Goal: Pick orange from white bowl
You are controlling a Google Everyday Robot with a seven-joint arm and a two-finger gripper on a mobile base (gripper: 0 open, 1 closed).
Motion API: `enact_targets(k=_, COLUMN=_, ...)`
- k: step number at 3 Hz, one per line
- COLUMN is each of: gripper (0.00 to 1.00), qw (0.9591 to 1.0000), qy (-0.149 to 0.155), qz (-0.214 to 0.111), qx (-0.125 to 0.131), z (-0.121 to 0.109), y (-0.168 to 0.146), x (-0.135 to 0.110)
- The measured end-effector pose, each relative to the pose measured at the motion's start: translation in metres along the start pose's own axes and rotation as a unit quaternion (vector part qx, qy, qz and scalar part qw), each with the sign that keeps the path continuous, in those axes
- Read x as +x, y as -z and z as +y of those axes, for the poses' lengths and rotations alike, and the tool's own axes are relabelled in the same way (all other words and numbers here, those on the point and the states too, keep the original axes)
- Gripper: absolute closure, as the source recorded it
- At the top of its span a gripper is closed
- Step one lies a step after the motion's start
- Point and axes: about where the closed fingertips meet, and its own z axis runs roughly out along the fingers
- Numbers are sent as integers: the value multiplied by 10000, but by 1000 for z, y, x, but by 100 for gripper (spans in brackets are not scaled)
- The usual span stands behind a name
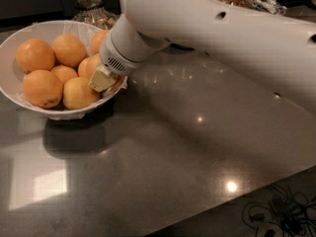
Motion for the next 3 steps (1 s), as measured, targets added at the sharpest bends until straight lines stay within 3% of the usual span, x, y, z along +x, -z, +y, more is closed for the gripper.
enact_targets(k=1, gripper=100, qw=9986, qy=228, qz=-460, qx=-130, z=-12, y=42, x=-15)
enact_targets(k=2, gripper=100, qw=9930, qy=361, qz=-1071, qx=-331, z=-27, y=76, x=-24)
enact_targets(k=3, gripper=100, qw=9810, qy=779, qz=-1611, qx=-747, z=-26, y=94, x=-39)
